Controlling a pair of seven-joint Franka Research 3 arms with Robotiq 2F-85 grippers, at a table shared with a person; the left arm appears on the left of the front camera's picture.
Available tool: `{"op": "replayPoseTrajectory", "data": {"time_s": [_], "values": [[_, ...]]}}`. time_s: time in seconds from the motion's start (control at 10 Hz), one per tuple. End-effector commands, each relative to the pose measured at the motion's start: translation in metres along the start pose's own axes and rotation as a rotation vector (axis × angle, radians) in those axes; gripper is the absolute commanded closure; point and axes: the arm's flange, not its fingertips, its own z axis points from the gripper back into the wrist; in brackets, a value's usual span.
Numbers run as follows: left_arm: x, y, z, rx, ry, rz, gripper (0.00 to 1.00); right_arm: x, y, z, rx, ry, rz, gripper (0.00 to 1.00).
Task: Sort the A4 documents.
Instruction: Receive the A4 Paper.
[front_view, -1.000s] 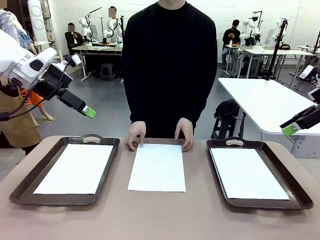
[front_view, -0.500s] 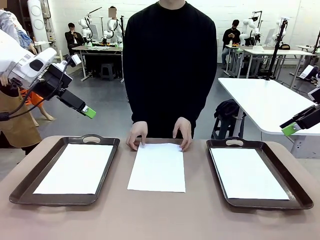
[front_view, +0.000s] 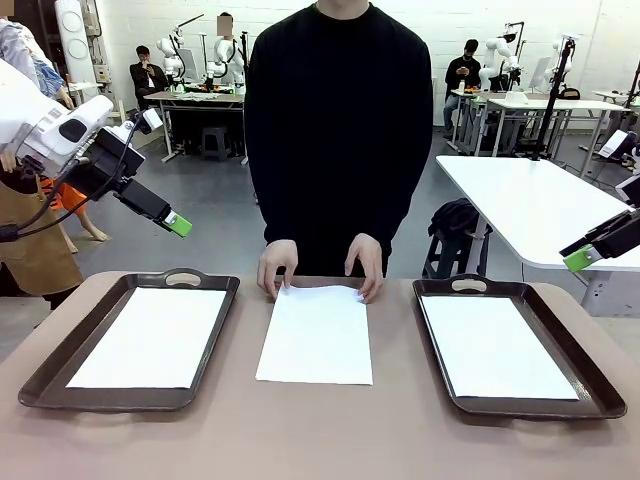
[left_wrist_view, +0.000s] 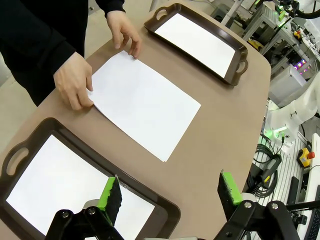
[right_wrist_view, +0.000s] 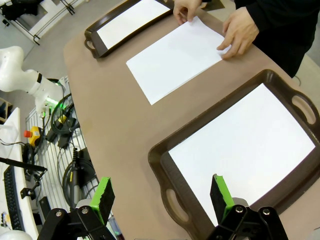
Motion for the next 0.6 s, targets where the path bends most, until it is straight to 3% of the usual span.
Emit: {"op": "replayPoseTrajectory", "data": {"time_s": [0.0, 0.5], "values": [[-0.0006, -0.0001, 0.0003, -0.004, -0.001, 0.0, 0.0, -0.0009, 0.0005, 0.0001, 0.002, 0.005, 0.004, 0.0], [-0.0006, -0.0001, 0.0003, -0.004, -0.001, 0.0, 0.0, -0.0009, 0.0005, 0.0001, 0.002, 0.005, 0.004, 0.0]]}}
